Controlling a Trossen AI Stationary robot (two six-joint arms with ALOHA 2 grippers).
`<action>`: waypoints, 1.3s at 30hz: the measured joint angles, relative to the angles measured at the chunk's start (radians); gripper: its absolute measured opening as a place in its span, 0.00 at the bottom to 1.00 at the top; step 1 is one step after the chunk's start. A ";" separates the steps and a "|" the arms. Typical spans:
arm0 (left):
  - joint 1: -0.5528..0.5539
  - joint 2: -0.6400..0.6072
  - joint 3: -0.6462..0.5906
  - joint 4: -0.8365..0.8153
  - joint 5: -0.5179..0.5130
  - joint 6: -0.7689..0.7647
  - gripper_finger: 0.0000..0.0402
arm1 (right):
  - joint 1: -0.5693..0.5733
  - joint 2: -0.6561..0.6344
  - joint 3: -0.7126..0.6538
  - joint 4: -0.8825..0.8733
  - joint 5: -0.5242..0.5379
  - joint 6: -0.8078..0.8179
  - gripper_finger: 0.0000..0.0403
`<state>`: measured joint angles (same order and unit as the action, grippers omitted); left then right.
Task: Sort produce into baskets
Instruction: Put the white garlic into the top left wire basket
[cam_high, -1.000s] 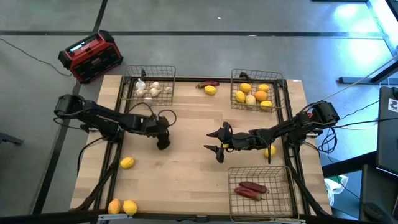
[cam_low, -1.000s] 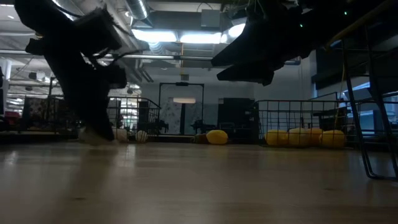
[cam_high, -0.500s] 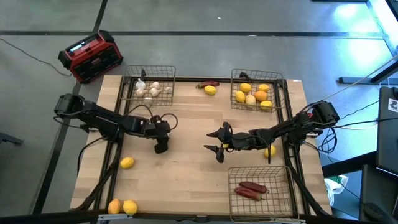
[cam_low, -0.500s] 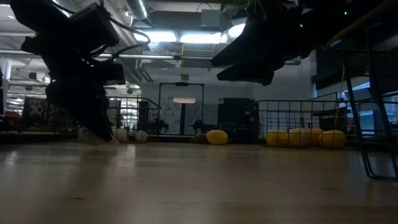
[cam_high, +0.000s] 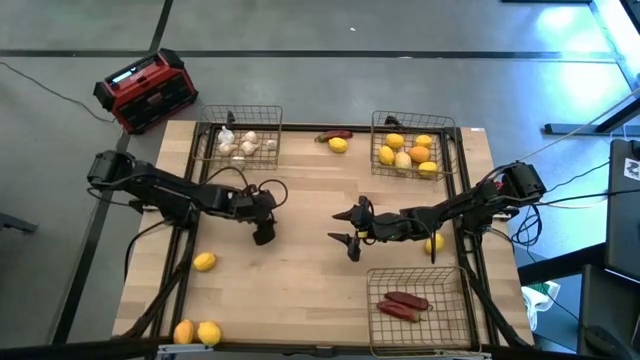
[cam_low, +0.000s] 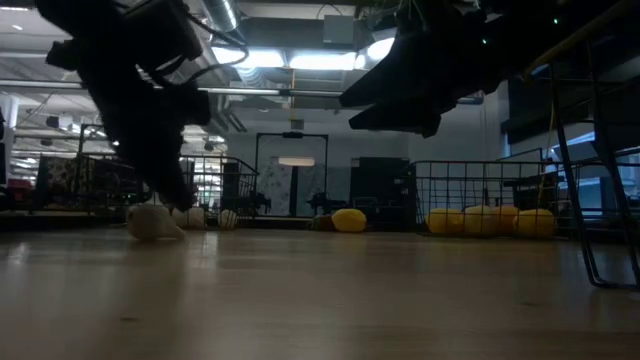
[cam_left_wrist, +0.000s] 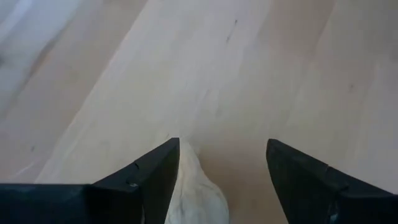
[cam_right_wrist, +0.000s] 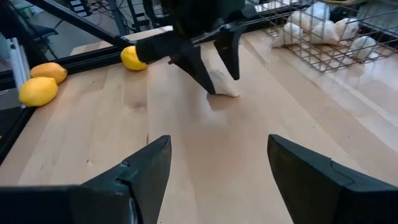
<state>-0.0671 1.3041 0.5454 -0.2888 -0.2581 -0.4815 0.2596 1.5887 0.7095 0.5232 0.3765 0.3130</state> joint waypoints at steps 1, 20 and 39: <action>0.004 0.000 0.014 -0.019 0.000 -0.012 0.59 | 0.000 0.000 0.000 0.000 0.007 0.000 0.66; 0.103 0.182 0.201 -0.255 0.113 -0.108 0.59 | -0.013 0.000 0.000 0.003 0.007 0.022 0.66; 0.168 0.282 0.224 -0.323 0.173 -0.062 0.36 | -0.013 0.000 0.000 -0.002 0.008 0.022 0.66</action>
<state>0.1013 1.5857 0.7696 -0.6120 -0.0851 -0.5434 0.2466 1.5887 0.7097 0.5209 0.3843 0.3354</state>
